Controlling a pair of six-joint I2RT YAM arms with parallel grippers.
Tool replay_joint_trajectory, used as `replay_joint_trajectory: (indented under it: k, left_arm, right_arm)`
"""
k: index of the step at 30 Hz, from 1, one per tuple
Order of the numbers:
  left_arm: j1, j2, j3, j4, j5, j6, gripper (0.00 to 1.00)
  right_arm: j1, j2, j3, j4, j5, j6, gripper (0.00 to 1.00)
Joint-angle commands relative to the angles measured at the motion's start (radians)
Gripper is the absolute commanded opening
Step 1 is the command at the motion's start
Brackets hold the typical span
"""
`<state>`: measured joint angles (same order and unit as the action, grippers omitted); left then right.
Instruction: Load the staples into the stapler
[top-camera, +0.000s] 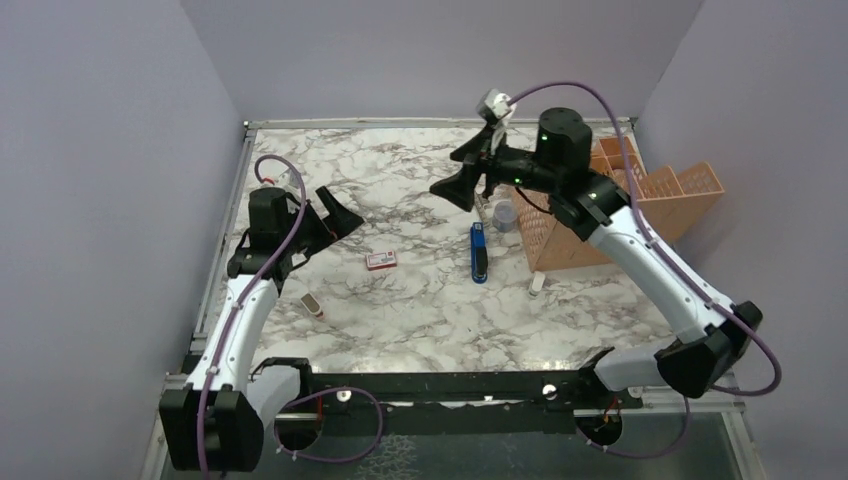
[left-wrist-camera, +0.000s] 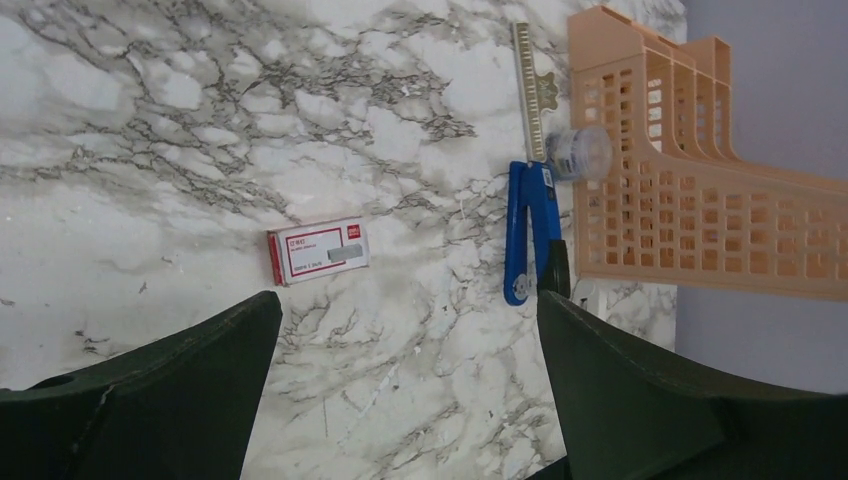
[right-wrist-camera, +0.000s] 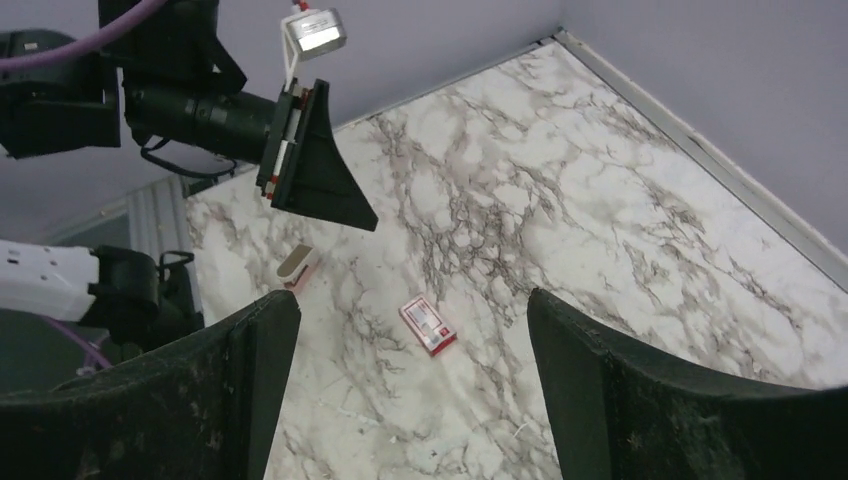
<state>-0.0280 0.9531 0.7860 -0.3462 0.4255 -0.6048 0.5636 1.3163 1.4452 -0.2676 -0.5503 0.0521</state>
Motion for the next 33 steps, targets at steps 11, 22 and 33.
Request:
replay_joint_trajectory:
  k: [11, 22, 33]
  left_arm:
    - [0.007, 0.114, -0.092, 0.139, -0.255, -0.178, 0.97]
    - [0.008, 0.164, -0.143, 0.168, -0.186, -0.171, 0.99]
    - [0.008, 0.188, -0.182, 0.201, -0.187, -0.196, 0.99]
  right_arm:
    - [0.216, 0.505, 0.086, 0.022, -0.048, -0.483, 0.89]
    - [0.236, 0.75, 0.122, 0.034, -0.035, -0.614, 0.88]
    - [0.236, 0.855, 0.174, 0.001, -0.026, -0.7, 0.9]
